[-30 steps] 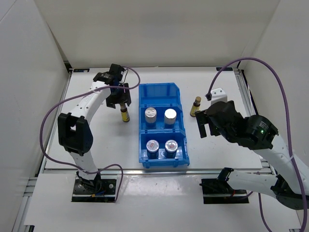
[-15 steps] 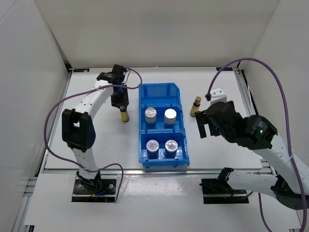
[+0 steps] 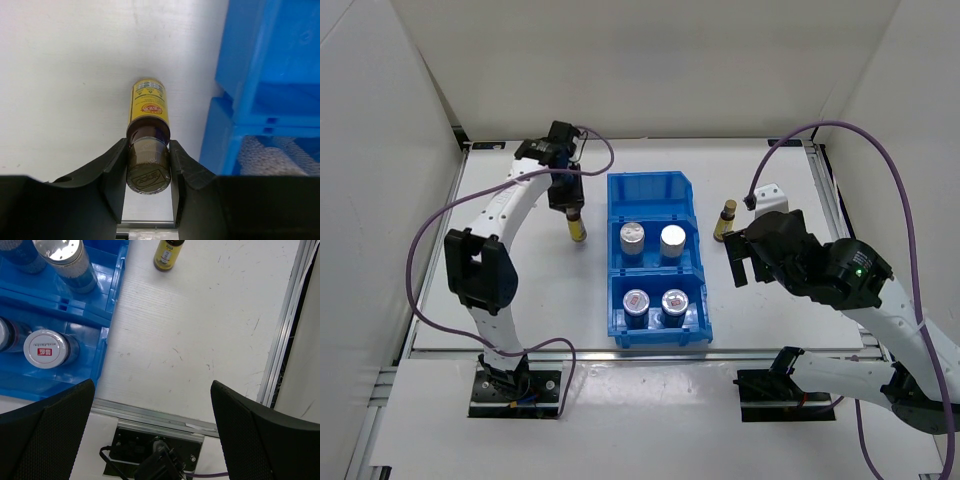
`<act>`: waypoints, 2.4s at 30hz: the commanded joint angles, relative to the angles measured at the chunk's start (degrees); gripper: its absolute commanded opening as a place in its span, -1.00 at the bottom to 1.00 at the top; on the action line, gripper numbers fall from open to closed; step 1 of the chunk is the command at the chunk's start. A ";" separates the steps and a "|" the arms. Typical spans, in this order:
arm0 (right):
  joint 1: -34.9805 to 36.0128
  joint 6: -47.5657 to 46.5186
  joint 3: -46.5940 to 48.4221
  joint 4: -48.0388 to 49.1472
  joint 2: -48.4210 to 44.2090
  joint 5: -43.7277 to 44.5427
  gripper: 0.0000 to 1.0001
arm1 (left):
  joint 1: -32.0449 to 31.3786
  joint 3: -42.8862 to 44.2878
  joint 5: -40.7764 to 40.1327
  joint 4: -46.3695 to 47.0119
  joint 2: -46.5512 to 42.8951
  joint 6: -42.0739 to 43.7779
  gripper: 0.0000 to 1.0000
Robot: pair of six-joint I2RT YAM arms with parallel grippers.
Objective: Organize the condiment bottles
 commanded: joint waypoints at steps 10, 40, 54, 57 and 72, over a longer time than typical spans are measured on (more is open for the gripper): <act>-0.09 0.76 0.47 1.31 0.31 1.04 1.00 | -7.16 33.06 -0.91 -6.04 2.39 1.04 -0.79; -0.09 6.29 1.00 -4.04 -1.27 0.51 1.00 | -10.76 38.19 -1.08 -2.70 27.97 0.51 -0.43; -0.09 6.82 1.09 -4.05 -1.80 0.51 1.00 | -10.76 37.13 -0.55 -2.70 27.97 1.04 0.28; -0.09 6.82 -0.05 -3.52 -1.80 2.34 1.00 | -10.76 37.13 -2.39 -2.70 26.05 1.04 0.99; -20.64 -3.45 5.38 12.03 17.94 -17.58 0.91 | -11.29 14.14 -19.51 -3.33 -13.80 1.92 1.00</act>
